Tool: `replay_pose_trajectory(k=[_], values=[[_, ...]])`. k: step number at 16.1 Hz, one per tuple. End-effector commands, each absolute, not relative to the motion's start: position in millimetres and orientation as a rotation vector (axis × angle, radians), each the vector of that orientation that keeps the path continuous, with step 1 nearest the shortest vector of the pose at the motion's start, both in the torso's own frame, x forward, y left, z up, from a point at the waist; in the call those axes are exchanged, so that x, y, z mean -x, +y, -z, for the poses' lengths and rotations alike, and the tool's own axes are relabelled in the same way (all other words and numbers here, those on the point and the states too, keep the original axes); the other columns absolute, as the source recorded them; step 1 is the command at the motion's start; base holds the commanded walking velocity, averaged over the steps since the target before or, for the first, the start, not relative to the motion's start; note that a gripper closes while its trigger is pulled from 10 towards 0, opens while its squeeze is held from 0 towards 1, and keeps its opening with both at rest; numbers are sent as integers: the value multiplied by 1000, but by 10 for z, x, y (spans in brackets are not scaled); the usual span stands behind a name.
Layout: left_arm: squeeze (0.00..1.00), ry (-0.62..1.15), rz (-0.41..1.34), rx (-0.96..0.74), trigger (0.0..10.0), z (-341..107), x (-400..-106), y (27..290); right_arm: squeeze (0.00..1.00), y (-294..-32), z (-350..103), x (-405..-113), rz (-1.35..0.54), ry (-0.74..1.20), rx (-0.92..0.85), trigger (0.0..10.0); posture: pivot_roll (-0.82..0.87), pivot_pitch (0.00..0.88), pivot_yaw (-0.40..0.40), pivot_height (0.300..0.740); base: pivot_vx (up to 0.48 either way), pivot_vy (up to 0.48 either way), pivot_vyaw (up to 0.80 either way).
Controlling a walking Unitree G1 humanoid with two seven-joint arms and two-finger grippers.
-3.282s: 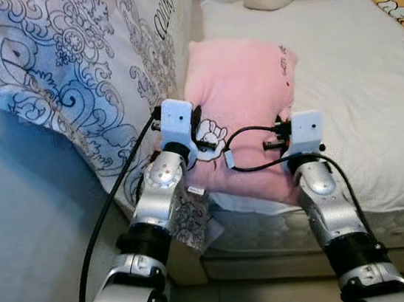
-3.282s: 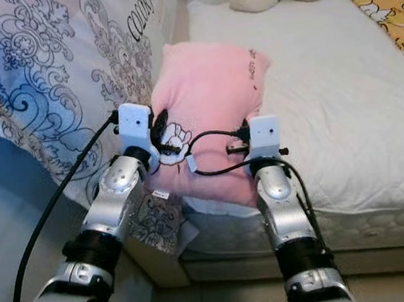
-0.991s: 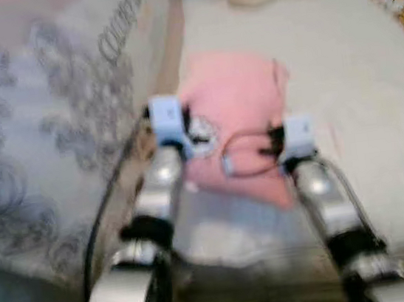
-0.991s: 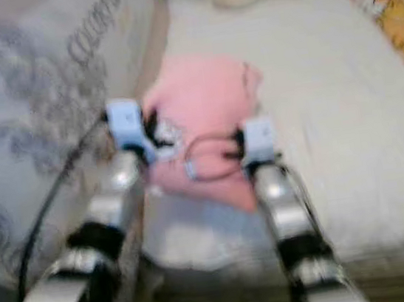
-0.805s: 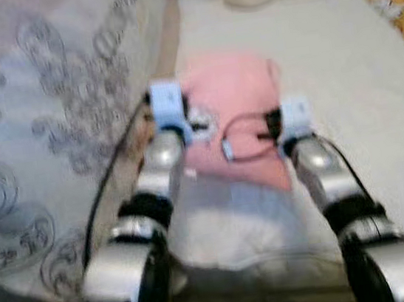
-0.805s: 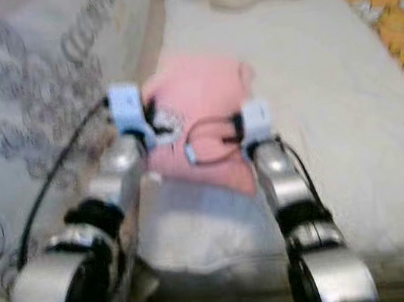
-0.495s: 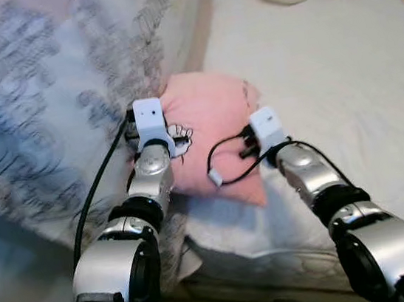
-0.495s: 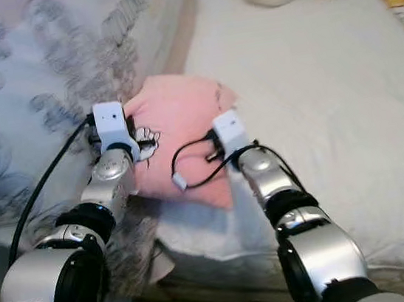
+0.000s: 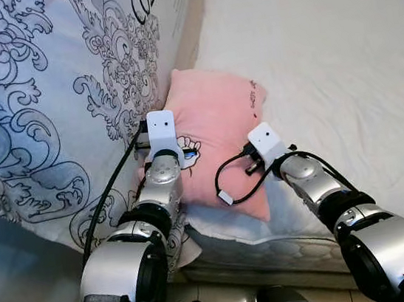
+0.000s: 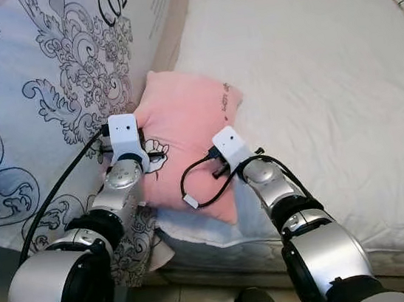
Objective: Clean up the room
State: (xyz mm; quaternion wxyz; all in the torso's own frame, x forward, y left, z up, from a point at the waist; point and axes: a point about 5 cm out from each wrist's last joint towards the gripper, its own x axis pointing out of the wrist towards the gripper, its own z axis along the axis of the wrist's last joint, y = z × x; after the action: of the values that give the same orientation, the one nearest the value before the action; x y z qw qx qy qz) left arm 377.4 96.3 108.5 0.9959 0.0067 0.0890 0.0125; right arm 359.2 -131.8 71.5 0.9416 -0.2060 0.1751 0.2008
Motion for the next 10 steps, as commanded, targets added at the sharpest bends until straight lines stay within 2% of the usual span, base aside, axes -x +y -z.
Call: replay_pose_trajectory(k=[1,2,3,4,7,10], values=[[0,199,-75,22,10000,-1051,-3767,1030,0,-1457,-690,-3585,-362,379,454,10000,-219,213,57,740,0,0,0],[0,198,-71,22,10000,-1046,-3762,1019,0,-1478,-709,-3598,-342,371,448,10000,-221,215,56,740,0,0,0],[627,196,-68,17,10000,-1037,-3754,1012,0,-1494,-725,-3608,-324,365,426,10000,-225,214,53,740,0,0,0],[1000,195,-70,12,10000,-1033,-3752,1019,1000,-1494,-732,-3612,-313,362,394,10000,-225,214,53,740,0,0,0],[1000,147,-74,-68,10000,-1117,-3791,1076,1000,-1488,-729,-3617,-245,371,206,10000,-224,211,52,740,0,0,0],[1000,72,-80,-28,10000,-1234,-3818,1026,1000,-1468,-837,-3675,-207,301,187,10000,-224,203,44,740,0,0,0]])
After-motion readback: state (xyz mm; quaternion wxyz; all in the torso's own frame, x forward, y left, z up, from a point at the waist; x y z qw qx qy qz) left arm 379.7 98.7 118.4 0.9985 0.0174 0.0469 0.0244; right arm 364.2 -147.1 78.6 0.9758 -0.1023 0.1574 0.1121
